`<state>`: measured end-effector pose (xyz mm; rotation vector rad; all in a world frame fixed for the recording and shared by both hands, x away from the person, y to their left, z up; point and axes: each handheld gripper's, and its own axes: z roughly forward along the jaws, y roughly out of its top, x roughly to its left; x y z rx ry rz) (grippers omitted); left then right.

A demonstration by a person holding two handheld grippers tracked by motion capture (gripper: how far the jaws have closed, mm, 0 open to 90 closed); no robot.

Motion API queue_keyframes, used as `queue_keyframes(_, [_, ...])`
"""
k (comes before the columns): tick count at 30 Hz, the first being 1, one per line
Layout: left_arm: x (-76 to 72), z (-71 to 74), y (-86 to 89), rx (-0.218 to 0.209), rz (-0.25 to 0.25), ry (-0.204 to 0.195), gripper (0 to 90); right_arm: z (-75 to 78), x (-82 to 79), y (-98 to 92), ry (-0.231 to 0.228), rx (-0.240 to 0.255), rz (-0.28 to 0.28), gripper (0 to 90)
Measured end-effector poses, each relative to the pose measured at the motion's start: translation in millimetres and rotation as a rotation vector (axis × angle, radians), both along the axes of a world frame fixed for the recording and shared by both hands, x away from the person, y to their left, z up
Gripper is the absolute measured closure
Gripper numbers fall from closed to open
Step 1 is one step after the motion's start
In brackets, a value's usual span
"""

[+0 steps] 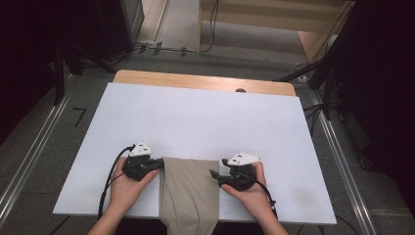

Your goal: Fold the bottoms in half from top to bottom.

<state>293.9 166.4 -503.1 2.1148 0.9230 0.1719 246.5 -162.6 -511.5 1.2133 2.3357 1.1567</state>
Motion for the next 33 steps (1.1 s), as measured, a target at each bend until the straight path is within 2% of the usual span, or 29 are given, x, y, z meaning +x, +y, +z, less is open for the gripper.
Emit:
queue_keyframes(2, [-1.1,4.0,5.7,-0.013,0.013,-0.012,77.2,-2.9,5.4,1.9,0.01,-0.012,-0.004,36.8])
queue_keyframes(3, [-2.3,7.2,9.9,-0.003,0.039,-0.038,66.2,-4.3,7.8,1.9,0.016,-0.017,-0.003,36.9])
queue_keyframes(4, [-2.6,10.9,15.7,-0.02,0.048,-0.038,61.3,-5.8,10.1,1.7,0.013,-0.024,-0.007,37.0])
queue_keyframes(6, [-2.5,16.7,26.2,-0.092,0.034,-0.015,59.4,-7.5,13.6,0.1,0.017,-0.017,-0.014,37.5])
queue_keyframes(7, [-3.4,18.7,27.9,-0.112,0.023,-0.017,56.5,-8.1,15.2,-1.0,0.015,-0.011,-0.013,37.7])
queue_keyframes(10, [-6.8,22.1,23.9,-0.132,0.005,-0.04,48.7,-9.5,18.7,-1.0,0.028,-0.003,-0.01,38.7])
queue_keyframes(11, [-6.1,22.9,23.3,-0.142,0.004,-0.037,46.7,-9.3,19.6,-0.7,0.026,-0.001,-0.009,38.9])
queue_keyframes(14, [-0.6,23.3,27.2,-0.128,0.052,-0.034,45.0,-9.5,22.3,1.9,0.031,-0.002,0.003,41.2])
queue_keyframes(16, [2.0,21.7,31.6,-0.112,0.089,-0.027,46.6,-9.8,22.6,3.3,0.024,-0.012,0.009,46.0])
queue_keyframes(19, [-0.3,21.3,28.2,-0.138,0.043,-0.013,46.4,-10.0,21.8,4.1,0.021,-0.015,0.028,53.8])
queue_keyframes(23, [-4.1,22.5,15.0,-0.176,-0.015,-0.005,34.7,-10.4,21.5,4.7,0.023,-0.012,0.045,61.1])
queue_keyframes(26, [-4.3,20.7,7.8,-0.153,-0.026,0.012,30.2,-10.6,21.1,4.8,0.024,-0.009,0.048,63.6])
queue_keyframes(28, [-4.7,17.8,4.5,-0.104,-0.03,0.026,30.6,-10.6,20.7,4.6,0.027,-0.008,0.046,65.0])
queue_keyframes(30, [-4.5,12.5,3.1,-0.047,-0.01,0.049,36.1,-10.3,19.6,4.4,0.039,-0.002,0.038,67.1])
queue_keyframes(33, [-3.6,4.0,4.2,-0.029,-0.009,0.094,43.4,-10.5,18.0,3.7,0.047,0.007,0.034,72.3])
